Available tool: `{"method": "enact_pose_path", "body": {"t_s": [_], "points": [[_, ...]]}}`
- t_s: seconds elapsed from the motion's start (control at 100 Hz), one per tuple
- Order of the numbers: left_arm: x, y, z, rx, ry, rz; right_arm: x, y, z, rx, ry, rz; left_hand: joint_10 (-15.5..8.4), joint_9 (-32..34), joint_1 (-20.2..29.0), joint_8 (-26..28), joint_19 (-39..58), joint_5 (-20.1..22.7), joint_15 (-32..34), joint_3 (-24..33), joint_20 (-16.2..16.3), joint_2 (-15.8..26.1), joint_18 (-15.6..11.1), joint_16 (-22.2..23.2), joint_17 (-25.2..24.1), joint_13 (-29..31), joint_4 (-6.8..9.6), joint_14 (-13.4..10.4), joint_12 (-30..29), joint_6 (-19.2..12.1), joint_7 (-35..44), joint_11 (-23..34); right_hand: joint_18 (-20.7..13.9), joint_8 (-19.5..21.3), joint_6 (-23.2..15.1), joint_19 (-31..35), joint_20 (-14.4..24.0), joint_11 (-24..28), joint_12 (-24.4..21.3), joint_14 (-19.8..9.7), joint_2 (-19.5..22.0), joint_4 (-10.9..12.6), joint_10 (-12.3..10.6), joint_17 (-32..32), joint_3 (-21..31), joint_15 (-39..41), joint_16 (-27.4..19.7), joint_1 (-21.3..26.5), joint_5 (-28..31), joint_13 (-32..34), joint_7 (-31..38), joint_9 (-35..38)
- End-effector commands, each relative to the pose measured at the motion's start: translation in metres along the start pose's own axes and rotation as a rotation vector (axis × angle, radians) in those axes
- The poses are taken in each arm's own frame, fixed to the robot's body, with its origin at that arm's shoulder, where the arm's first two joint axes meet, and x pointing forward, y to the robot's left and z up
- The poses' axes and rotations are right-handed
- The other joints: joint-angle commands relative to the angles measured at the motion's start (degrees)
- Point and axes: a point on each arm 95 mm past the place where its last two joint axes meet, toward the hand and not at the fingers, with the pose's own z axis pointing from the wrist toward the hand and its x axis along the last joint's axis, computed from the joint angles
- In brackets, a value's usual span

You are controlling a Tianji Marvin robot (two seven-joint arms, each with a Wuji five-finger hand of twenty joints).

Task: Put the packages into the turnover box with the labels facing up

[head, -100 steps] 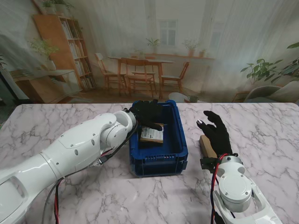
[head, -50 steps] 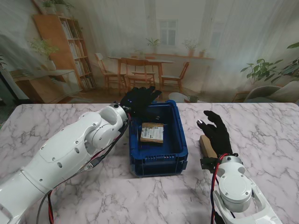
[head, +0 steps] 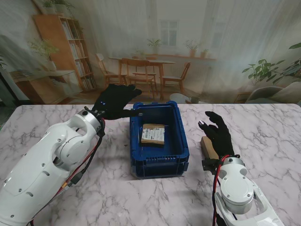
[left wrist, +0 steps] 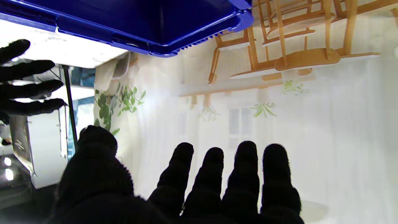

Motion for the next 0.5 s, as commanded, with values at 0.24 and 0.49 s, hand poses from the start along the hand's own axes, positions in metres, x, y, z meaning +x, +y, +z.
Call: {"method": "enact_pose_path", "body": {"t_s": [0.24,0.49], "points": [[-0.019,0.037,-0.049,0.04,-0.101,-0.067,-0.004,0.001,0.0,-0.01,0.004,-0.018,-1.6,4.0,2.0,1.3,3.1,2.4,0.7,0.2,5.3,2.0,2.1,3.0,1.0,3.5,1.27,-0.7,1.8,-0.9,0.6,1.5,-1.3,-0.7,-2.1,-1.9,0.9,-0.4,-0.5,-1.9,-0.6,0.3,-1.9,-0.6,1.1,-2.5,0.0,1.2,0.5,-1.6,-0.5,-0.4],[-0.025,0.071,-0.086,0.07,-0.195,-0.115,-0.004,0.002,-0.001,-0.015,0.003,-0.02,-1.5,5.0,2.4,1.3,2.9,3.0,0.5,0.2,6.0,2.1,2.6,3.6,0.9,3.9,1.26,-0.3,2.1,-0.8,0.5,1.5,-2.2,-0.7,2.5,-2.9,1.4,0.0,-0.3,-0.8,-0.3,0.3,1.1,-1.2,1.5,-2.5,0.2,0.5,-1.4,-2.4,-1.1,-2.2]]}}
